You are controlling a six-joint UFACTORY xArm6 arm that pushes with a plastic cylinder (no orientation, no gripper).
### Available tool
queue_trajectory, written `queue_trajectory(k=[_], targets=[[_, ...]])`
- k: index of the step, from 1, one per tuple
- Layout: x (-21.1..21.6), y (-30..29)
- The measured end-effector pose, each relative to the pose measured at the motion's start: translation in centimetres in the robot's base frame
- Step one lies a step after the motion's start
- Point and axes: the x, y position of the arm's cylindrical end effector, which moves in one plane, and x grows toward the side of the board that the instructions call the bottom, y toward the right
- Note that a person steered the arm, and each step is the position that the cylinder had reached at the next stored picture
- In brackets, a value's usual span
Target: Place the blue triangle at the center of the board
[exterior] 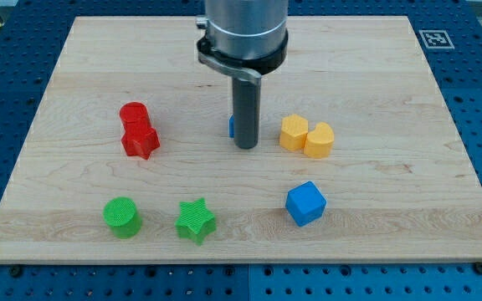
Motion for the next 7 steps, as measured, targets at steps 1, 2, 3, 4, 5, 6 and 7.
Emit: queue_trajectory(k=[1,2,3,4,5,6,7], targets=[[0.0,0.6],[-1.4,0.6],[-2.8,0.4],[-3.1,-0.5],[-3.5,-0.5],[-5.2,-0.5],[-5.2,-0.5]])
